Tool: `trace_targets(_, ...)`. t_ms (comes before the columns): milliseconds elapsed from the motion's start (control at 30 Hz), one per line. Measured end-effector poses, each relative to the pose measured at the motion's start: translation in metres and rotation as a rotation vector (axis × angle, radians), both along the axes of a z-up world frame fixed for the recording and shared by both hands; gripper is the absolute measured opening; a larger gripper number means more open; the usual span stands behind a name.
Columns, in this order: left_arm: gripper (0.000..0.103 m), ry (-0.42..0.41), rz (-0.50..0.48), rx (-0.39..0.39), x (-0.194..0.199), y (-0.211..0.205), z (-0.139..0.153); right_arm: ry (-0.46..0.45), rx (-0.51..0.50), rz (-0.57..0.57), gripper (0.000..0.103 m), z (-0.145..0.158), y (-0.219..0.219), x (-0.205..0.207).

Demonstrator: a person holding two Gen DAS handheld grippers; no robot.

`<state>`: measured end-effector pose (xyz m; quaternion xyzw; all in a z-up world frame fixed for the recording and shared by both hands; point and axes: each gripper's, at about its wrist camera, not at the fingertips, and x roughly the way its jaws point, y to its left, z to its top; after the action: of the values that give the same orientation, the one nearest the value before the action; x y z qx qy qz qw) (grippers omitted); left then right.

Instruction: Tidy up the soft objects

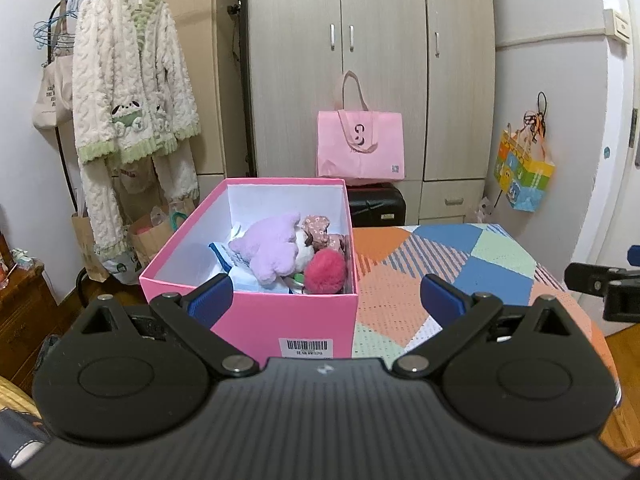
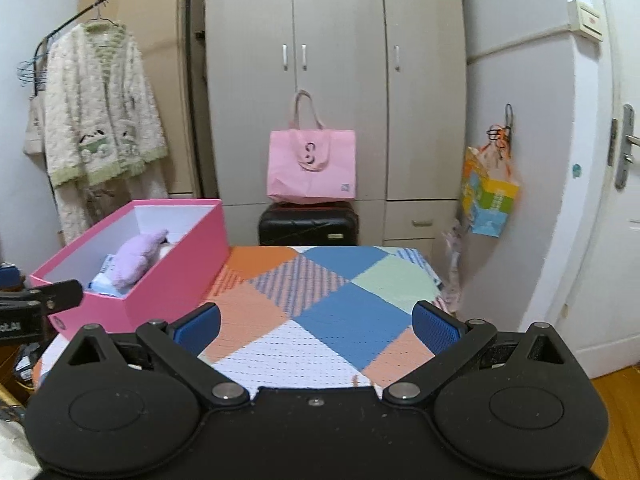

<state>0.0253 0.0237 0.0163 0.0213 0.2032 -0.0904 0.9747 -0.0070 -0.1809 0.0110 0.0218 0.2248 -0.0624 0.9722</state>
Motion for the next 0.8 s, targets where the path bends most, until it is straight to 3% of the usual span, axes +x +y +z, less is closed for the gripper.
trace_targets(300, 0.101, -0.048, 0.026, -0.005, -0.004, 0.0, -0.004, -0.039, -0.064, -0.06, 0.103, -0.002, 0.005, -0.006)
trace_targets(600, 0.101, -0.044, 0.035, 0.011, -0.001, -0.002, -0.01, -0.037, -0.062, -0.057, 0.103, -0.004, 0.008, -0.005)
trace_targets(800, 0.101, -0.072, 0.007, -0.035, -0.006, 0.001, -0.008, -0.048, -0.07, -0.063, 0.103, -0.004, 0.011, -0.006)
